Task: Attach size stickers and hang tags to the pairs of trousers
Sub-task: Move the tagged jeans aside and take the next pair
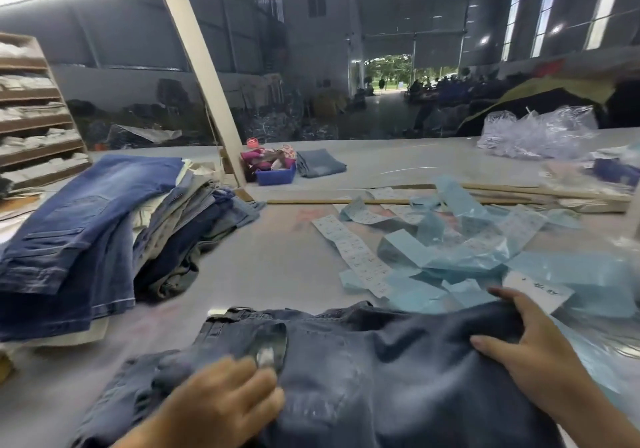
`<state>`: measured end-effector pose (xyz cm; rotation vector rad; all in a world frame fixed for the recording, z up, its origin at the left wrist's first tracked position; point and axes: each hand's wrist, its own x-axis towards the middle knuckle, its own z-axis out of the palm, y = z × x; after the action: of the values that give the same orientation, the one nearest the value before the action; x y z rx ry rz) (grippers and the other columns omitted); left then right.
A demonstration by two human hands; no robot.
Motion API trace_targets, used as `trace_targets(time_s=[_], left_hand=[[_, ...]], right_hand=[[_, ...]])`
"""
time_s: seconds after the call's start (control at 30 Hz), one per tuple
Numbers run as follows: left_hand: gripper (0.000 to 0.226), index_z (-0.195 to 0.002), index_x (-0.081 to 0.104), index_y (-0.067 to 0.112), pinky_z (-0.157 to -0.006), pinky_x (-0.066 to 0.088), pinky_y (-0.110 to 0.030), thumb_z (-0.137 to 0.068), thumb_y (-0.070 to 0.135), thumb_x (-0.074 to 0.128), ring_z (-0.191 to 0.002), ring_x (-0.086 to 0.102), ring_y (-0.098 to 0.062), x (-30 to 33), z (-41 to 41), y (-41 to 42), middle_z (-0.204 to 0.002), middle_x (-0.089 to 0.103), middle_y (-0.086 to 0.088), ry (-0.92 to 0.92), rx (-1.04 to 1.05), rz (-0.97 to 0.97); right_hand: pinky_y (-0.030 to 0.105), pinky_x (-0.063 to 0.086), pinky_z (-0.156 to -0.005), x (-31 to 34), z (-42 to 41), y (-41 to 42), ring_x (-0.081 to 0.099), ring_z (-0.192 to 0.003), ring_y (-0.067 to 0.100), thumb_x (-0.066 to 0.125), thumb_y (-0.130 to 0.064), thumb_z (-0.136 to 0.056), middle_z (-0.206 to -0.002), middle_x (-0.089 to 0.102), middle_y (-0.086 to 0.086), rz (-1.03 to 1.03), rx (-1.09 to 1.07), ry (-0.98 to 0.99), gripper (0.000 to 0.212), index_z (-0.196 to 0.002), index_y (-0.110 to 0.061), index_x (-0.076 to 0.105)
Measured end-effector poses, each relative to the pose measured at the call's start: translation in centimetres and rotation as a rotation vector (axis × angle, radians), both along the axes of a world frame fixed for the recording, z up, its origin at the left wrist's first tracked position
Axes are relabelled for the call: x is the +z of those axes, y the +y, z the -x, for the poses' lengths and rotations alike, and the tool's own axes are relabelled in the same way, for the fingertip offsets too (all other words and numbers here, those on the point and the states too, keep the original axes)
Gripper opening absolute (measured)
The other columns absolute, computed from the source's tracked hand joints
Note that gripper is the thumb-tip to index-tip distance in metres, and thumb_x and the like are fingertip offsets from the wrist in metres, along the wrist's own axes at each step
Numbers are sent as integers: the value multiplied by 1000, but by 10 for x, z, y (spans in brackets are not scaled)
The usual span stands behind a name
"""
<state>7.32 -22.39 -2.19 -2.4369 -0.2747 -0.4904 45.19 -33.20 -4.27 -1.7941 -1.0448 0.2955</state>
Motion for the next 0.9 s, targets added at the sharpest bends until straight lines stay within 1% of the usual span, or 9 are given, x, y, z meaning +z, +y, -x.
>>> trace_targets(time_s=[0.13, 0.23, 0.3, 0.4, 0.47, 0.53, 0.6, 0.73, 0.9], left_hand=[[22, -84, 66, 19, -68, 40, -31, -81, 8, 48, -73, 54, -21, 20, 6, 18, -85, 64, 1, -262, 117, 53], [20, -83, 70, 29, -68, 45, -28, -85, 21, 52, -66, 58, -13, -16, 7, 5, -84, 66, 9, -6, 157, 201], [14, -93, 68, 39, -72, 50, -23, -86, 42, 56, -77, 61, -4, -32, 10, -1, -94, 64, 22, 81, 219, 478], [29, -102, 61, 46, -79, 44, -12, -81, 65, 55, -93, 60, 3, -17, 10, 9, -100, 63, 27, -351, 375, 1020], [43, -111, 55, 38, -87, 44, -20, -79, 67, 55, -105, 56, -4, -16, 5, 24, -111, 60, 19, -548, 681, 933], [69, -127, 45, 26, -97, 40, -37, -78, 74, 51, -120, 48, -21, -12, 0, 34, -129, 52, 4, -375, 1120, 755], [84, -130, 43, 19, -98, 39, -43, -73, 80, 50, -123, 47, -27, -9, -4, 38, -134, 51, -2, -247, 1314, 757], [59, -123, 45, 22, -90, 42, -35, -80, 56, 64, -113, 49, -22, 2, -7, 36, -122, 54, 1, -337, 1193, 636], [47, -117, 62, 9, -63, 47, -9, -75, -9, 67, -72, 56, -5, 15, -39, 0, -83, 61, 9, -629, 527, 721]], right_hand=[[28, 49, -76, 26, -14, 7, 60, -93, 11, 90, -17, -61, -102, 62, -18, -93, -131, -30, 70, -113, -46, 53], [36, 47, -88, 17, -12, 13, 59, -105, 24, 91, -20, -61, -119, 64, -1, 160, -71, -102, 79, -129, -32, 52], [38, 38, -104, -5, -3, 15, 46, -130, 30, 82, -27, -73, -146, 44, 13, 454, -22, -183, 92, -149, -17, 31], [39, 29, -115, -9, 18, 15, 26, -143, 33, 62, -49, -86, -159, 12, 14, 707, -106, -432, 91, -153, -17, 10], [49, 34, -110, 0, 42, 12, 38, -134, 43, 79, -39, -73, -154, 25, 21, 535, -110, -560, 92, -148, -11, 33], [60, 48, -88, 0, 69, 13, 59, -106, 52, 95, -12, -42, -129, 56, 29, 205, -55, -608, 81, -117, 0, 67], [53, 52, -79, -3, 96, 14, 67, -87, 46, 97, -7, -32, -107, 68, 22, 71, 125, -648, 67, -95, -2, 74], [13, 41, -86, 0, 121, 13, 58, -96, 1, 80, -27, -75, -100, 63, -17, 137, 451, -356, 24, -94, -27, 67], [20, 49, -62, 1, 139, 14, 62, -65, 5, 71, -35, -86, -74, 72, 1, 75, 538, 243, 20, -74, -20, 74]])
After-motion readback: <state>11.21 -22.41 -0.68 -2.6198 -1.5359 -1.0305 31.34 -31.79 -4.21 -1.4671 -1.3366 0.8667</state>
